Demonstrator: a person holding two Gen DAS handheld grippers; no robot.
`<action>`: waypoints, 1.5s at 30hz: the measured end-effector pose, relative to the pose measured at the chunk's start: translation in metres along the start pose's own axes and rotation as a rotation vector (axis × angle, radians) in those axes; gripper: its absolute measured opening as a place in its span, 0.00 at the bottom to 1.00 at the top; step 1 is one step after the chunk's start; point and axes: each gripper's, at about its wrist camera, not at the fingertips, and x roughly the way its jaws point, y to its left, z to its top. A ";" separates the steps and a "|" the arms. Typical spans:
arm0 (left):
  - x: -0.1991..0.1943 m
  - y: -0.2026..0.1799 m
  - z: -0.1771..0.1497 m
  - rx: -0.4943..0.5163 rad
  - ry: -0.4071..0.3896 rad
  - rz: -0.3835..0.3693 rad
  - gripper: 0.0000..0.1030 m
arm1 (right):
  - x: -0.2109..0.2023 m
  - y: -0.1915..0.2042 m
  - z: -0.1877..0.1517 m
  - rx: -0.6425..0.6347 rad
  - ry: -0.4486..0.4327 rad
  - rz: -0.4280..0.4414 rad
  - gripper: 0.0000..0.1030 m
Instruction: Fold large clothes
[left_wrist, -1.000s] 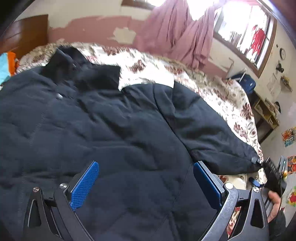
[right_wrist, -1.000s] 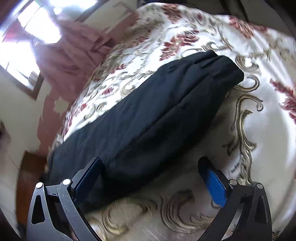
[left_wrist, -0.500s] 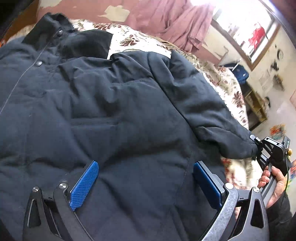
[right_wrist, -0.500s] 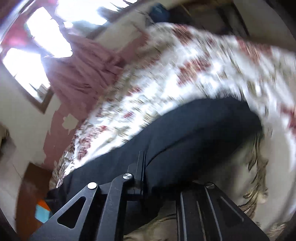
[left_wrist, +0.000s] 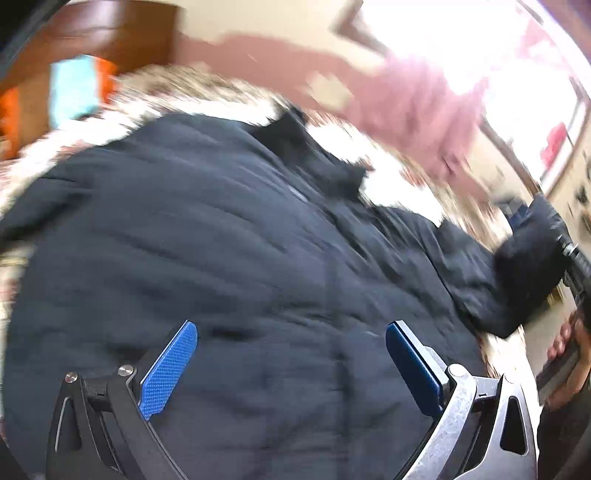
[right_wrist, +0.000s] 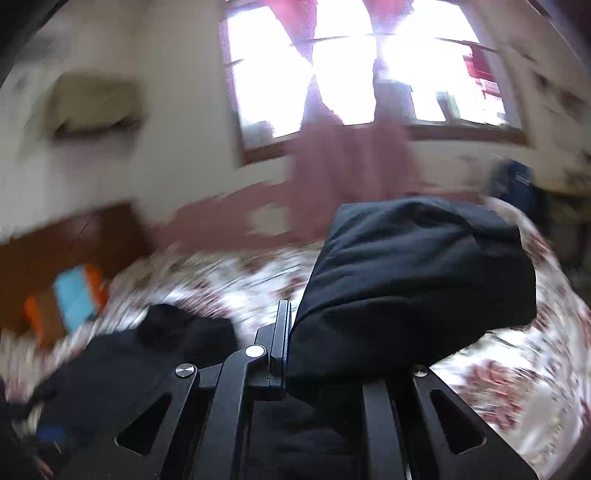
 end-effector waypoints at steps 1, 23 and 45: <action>-0.011 0.014 0.001 -0.013 -0.037 0.021 1.00 | 0.011 0.028 -0.004 -0.056 0.033 0.043 0.10; -0.033 0.173 0.001 -0.407 -0.141 -0.287 1.00 | -0.039 0.222 -0.172 -0.750 0.469 0.346 0.66; -0.048 0.099 0.010 -0.077 -0.360 0.025 0.06 | -0.048 0.074 -0.095 -0.305 0.318 0.132 0.67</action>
